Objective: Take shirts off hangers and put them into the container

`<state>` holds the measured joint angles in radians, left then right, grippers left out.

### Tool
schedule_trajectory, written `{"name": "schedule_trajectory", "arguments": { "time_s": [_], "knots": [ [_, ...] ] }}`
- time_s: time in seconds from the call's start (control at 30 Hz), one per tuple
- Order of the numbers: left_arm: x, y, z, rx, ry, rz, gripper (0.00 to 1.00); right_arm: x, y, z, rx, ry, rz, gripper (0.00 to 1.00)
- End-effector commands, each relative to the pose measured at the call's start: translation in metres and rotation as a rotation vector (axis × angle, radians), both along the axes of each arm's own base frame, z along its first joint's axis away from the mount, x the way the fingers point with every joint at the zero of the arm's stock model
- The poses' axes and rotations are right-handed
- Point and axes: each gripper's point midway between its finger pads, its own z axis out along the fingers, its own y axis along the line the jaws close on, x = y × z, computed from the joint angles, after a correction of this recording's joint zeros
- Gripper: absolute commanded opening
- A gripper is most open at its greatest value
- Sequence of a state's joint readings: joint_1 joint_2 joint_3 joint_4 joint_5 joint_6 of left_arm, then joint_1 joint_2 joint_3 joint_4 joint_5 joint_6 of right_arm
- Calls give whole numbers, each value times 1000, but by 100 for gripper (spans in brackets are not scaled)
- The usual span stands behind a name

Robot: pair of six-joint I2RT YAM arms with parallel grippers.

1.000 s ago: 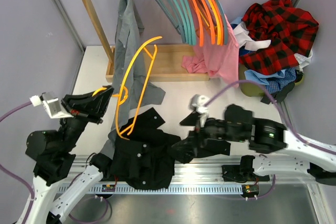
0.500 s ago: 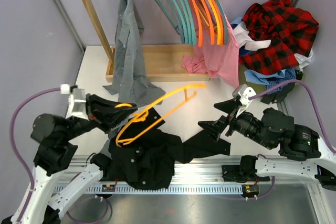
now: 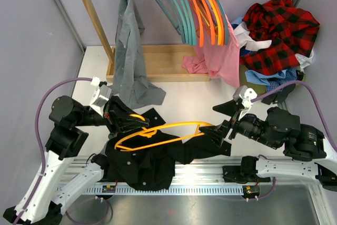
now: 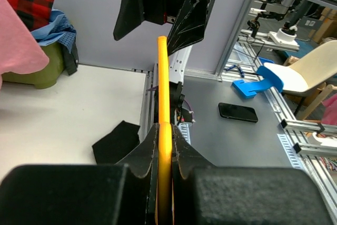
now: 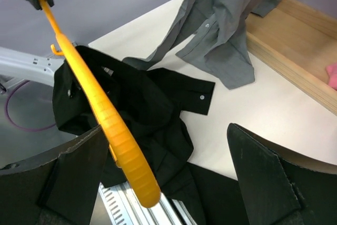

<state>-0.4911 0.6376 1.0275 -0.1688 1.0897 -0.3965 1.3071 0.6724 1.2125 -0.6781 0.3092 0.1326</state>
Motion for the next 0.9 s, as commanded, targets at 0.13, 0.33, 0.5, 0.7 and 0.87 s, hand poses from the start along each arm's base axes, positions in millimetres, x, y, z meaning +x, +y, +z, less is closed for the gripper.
{"name": "schedule_trajectory", "arguments": {
  "time_s": [0.13, 0.33, 0.5, 0.7, 0.87],
  "knots": [
    [3, -5, 3, -7, 8, -64, 0, -21, 37, -4, -13, 19, 175, 99],
    [6, -6, 4, -9, 13, -73, 0, -31, 48, -10, -15, 47, 239, 97],
    [9, -5, 5, -4, -9, -33, 0, -34, 53, -11, -24, 55, 259, 53],
    [58, 12, 1, 49, -41, 345, 38, -29, 52, -11, -28, 57, 228, 0],
    [107, 66, 1, 43, -23, 823, 99, -15, 38, -3, -19, 28, 136, 0]
  ]
}}
